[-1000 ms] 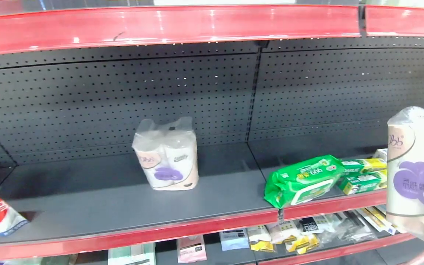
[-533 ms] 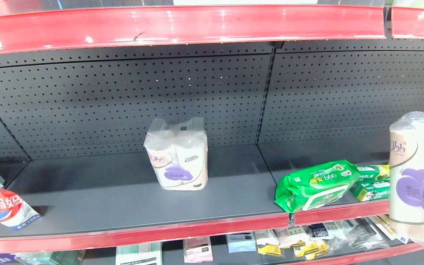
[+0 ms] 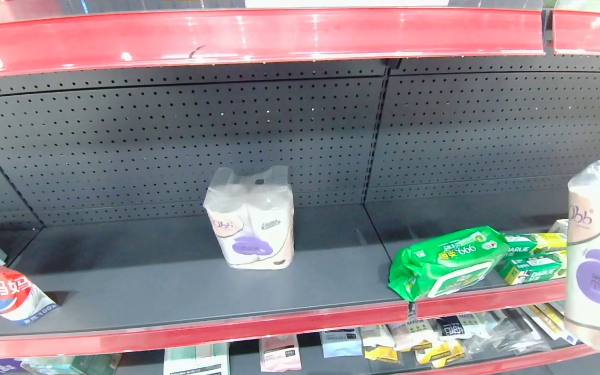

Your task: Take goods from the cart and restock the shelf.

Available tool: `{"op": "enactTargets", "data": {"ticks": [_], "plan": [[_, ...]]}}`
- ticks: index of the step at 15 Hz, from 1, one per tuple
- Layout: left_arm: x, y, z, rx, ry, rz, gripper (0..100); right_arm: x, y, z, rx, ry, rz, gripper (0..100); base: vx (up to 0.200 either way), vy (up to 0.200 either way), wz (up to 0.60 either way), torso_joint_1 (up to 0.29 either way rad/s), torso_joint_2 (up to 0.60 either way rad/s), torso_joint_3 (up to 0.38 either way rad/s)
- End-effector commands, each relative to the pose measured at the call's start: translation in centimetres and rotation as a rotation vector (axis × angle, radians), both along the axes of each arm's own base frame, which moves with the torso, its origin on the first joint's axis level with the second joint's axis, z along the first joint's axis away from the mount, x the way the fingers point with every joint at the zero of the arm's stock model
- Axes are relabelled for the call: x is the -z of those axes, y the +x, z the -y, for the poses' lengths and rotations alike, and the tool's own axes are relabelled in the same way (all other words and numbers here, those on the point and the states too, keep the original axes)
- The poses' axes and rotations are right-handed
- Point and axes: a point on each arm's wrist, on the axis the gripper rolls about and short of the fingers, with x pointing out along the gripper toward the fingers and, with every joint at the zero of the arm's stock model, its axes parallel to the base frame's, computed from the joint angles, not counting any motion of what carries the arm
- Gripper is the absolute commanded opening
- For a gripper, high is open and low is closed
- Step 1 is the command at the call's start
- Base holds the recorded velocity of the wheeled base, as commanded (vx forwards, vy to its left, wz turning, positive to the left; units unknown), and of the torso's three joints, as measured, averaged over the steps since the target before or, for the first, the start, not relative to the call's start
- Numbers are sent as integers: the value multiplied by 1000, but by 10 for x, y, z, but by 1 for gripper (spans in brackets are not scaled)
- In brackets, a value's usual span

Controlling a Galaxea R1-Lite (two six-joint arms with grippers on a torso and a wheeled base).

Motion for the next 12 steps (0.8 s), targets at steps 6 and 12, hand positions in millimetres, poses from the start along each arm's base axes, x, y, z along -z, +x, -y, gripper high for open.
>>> {"op": "enactTargets", "data": {"ticks": [6,12], "plan": [[-105,25,2,82,-146,-19,100,7,-2,-1,-37,31,-14,0,0,0,0,0,0,0],[-79,104,0,1,30,-379,100,3,-3,0,9,26,-4,0,0,0,0,0,0,0]]}}
